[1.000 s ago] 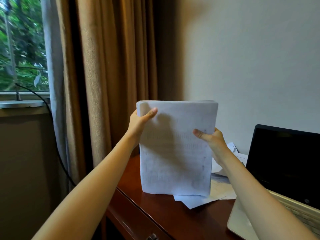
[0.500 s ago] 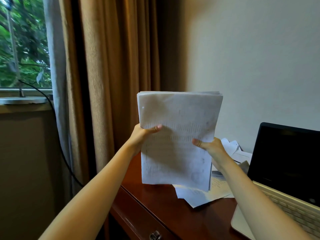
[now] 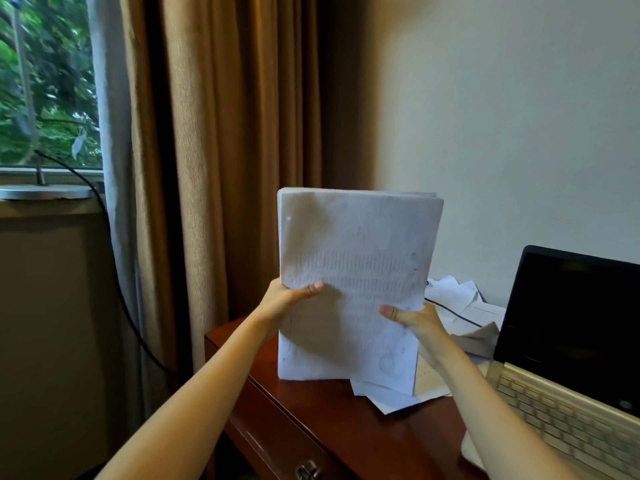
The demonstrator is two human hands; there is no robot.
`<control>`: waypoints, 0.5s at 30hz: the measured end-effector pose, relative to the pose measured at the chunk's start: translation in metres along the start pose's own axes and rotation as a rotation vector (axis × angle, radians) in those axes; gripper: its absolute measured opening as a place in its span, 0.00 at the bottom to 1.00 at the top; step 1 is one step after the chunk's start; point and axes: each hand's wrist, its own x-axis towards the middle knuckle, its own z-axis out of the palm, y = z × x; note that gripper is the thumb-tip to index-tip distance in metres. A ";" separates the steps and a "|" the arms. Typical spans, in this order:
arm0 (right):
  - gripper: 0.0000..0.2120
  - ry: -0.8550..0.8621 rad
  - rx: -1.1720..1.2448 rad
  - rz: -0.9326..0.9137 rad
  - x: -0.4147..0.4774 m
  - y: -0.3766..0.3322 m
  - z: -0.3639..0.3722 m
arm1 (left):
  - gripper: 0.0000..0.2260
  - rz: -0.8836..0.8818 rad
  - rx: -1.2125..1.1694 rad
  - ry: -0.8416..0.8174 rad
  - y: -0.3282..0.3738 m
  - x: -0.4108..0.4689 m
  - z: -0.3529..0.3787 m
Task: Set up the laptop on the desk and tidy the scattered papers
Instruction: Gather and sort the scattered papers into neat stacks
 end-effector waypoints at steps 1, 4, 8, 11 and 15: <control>0.17 0.001 -0.006 0.019 -0.002 0.005 -0.001 | 0.09 -0.006 0.015 0.011 -0.006 -0.002 0.001; 0.19 0.014 -0.031 0.087 -0.008 0.022 -0.001 | 0.07 0.001 0.017 0.097 -0.018 -0.008 0.004; 0.17 -0.019 -0.078 0.122 -0.009 0.021 -0.002 | 0.09 0.005 -0.007 0.208 -0.017 -0.007 0.006; 0.15 -0.050 -0.152 0.191 -0.009 0.021 -0.007 | 0.12 -0.030 -0.079 0.299 -0.022 -0.004 0.006; 0.16 0.032 -0.072 0.242 -0.010 0.023 -0.017 | 0.17 -0.129 -0.227 0.396 -0.030 -0.004 0.010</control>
